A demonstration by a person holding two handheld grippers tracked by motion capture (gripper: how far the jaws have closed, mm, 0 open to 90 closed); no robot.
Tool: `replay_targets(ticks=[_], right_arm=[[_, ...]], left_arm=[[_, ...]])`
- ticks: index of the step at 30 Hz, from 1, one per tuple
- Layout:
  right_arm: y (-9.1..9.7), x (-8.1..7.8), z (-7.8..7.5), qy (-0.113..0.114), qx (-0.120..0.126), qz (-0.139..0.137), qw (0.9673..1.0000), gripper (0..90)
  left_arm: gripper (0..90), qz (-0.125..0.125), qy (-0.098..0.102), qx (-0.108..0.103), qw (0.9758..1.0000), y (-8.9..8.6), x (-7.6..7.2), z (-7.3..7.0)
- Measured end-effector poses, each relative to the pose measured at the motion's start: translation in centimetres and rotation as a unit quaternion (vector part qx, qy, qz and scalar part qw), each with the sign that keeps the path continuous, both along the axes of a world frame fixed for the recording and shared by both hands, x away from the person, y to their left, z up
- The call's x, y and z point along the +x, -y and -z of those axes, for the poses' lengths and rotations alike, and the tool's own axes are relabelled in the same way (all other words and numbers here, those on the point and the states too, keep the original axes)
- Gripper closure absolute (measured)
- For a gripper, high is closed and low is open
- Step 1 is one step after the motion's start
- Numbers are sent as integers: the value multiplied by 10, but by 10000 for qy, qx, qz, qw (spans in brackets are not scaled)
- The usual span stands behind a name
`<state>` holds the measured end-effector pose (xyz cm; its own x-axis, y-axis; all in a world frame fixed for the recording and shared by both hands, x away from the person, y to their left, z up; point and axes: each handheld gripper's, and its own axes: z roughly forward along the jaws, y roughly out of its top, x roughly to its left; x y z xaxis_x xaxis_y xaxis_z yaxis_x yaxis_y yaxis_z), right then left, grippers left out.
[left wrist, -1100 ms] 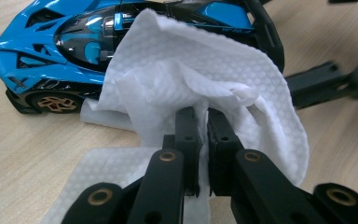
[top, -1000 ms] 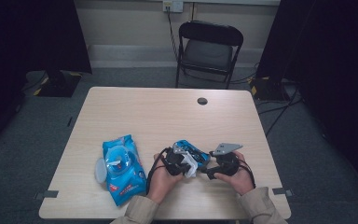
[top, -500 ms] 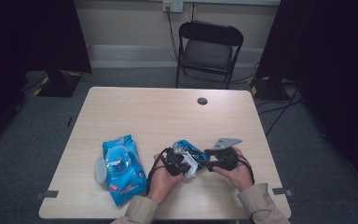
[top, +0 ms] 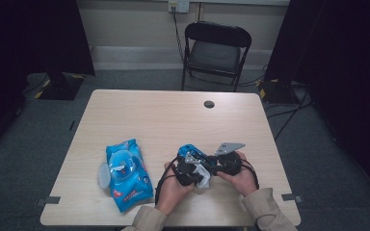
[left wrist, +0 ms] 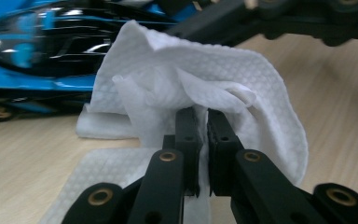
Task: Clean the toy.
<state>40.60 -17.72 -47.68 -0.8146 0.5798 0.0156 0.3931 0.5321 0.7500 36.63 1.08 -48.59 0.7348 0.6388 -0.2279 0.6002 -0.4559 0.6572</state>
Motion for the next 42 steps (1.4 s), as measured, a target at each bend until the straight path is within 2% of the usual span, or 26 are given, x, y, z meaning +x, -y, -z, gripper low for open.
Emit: replay_targets(ticks=[2,5,7,8,9,10,12,14,16,17,18,19,20,21,22,24,28,30,33,38,39,42], right_arm=[[0,0,0,3,-5,5,10000,592],[0,0,1,-11,50,19,10000,593],[1,0,1,3,63,5,10000,593],[1,0,1,3,63,5,10000,593],[1,0,1,20,47,-7,10000,594],[1,0,1,23,49,-9,10000,593],[1,-1,2,32,62,-2,10000,594],[1,-1,2,31,64,1,10000,594],[1,-1,2,42,51,-4,10000,594],[1,-1,2,46,57,-6,10000,594],[1,-1,2,46,57,-6,10000,594],[1,-1,2,51,77,-8,10000,594],[1,-1,2,51,77,-8,10000,594],[1,-1,2,56,75,-8,10000,594],[1,-1,2,62,76,-8,10000,594],[1,-1,2,70,90,-12,9999,594],[1,-1,3,75,110,3,9999,594],[1,-1,3,77,105,1,9999,594],[2,-1,3,76,117,-1,9999,594],[1,-1,3,87,106,7,9999,595],[1,-1,3,87,106,10,9999,595],[1,-1,3,85,115,12,9999,595]], left_arm=[[849,83,-3,-48,10000,2,-3,-1],[849,48,9,-69,10000,-3,-4,-4],[849,-147,75,-106,9998,-16,-4,-10],[849,-147,75,-106,9998,-16,-4,-10],[849,-388,92,-120,9991,-28,-3,-14],[849,-511,134,-56,9986,-34,-1,-16],[849,-878,218,85,9959,-44,2,-20],[849,-1213,311,204,9919,-50,6,-21],[849,-1467,319,246,9884,-54,11,-21],[848,-1538,326,324,9870,-54,14,-21],[848,-1538,326,324,9870,-54,14,-21],[848,-1676,295,413,9845,-54,19,-17],[848,-1676,295,413,9845,-54,19,-17],[848,-1788,183,498,9824,-54,25,-13],[847,-1813,138,546,9818,-53,27,-10],[846,-1754,50,564,9829,-50,30,-7],[845,-1621,95,532,9853,-45,32,-5],[845,-1613,94,530,9854,-44,32,-5],[844,-1544,88,447,9870,-45,32,-4],[844,-1494,56,381,9880,-44,32,-3],[845,-1425,8,332,9892,-42,30,-2],[845,-1350,-12,303,9904,-40,29,-2]])
